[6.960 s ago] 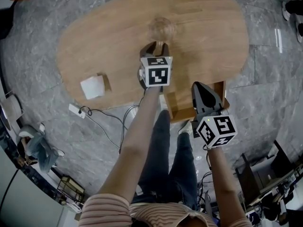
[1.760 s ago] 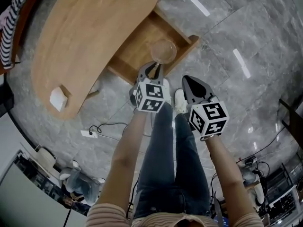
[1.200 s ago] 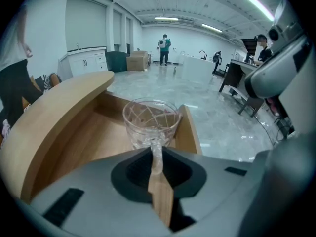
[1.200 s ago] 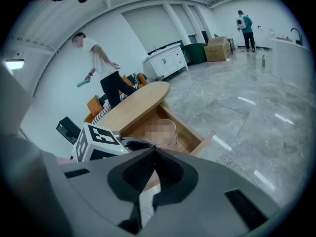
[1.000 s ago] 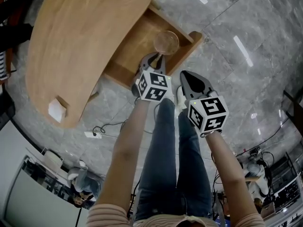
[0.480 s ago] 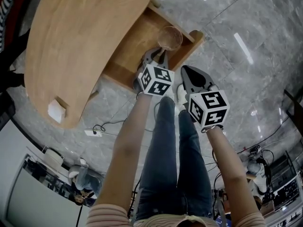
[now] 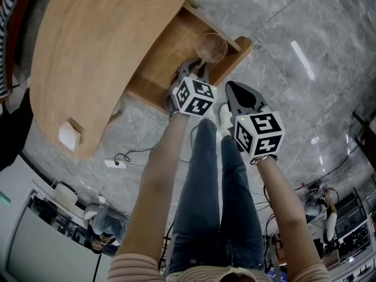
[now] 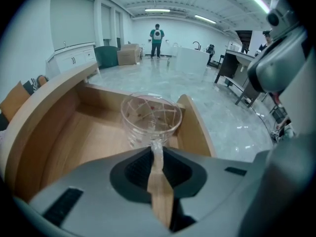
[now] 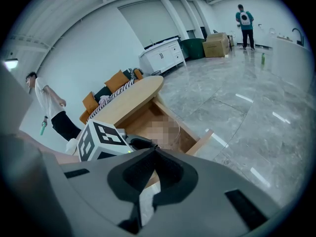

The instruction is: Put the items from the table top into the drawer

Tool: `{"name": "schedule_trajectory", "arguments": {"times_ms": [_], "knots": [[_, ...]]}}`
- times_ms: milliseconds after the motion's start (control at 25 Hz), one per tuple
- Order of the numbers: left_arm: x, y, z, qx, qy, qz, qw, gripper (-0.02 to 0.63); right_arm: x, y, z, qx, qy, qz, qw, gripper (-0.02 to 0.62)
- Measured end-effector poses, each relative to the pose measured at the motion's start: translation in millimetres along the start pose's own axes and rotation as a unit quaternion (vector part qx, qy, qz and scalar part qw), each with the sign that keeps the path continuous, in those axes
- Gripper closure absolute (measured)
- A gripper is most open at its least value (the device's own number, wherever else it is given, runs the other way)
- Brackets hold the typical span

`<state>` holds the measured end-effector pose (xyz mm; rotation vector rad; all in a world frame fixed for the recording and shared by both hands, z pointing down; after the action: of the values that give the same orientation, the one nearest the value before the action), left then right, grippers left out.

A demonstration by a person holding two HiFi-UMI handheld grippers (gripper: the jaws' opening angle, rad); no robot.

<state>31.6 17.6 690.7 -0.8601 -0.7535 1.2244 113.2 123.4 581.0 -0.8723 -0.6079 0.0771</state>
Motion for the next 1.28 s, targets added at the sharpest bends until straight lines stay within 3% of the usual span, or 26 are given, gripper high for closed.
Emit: {"name": "schedule_trajectory", "arguments": {"times_ms": [640,880,1280], "knots": [[2.1,-9.3,5.4,-0.021,0.04,0.009,0.9989,0.555,7.7,8.8,6.8,-0.006,0.002,0.002,1.0,0.588],[-0.2,-4.5,5.1,-0.029,0.041,0.001,0.9987,0.514,4.0,11.0,5.5,-0.006,0.008,-0.001,1.0,0.588],[-0.7,42.4,-3.3,0.01,0.056,-0.019,0.9982,0.503,-11.0,30.0,-2.6,0.009,0.03,-0.008,0.999,0.587]]}}
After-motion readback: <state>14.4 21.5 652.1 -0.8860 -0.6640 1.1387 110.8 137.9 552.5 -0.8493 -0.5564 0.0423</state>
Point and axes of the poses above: the fingertips, and each gripper's own axes: y backward along the fingers, x to its right, z out of its underside, the point moved 8 cm from there along y, backward along the fingers, and after that the axes turned 4 degrees about -y, right-handed, at the moved point
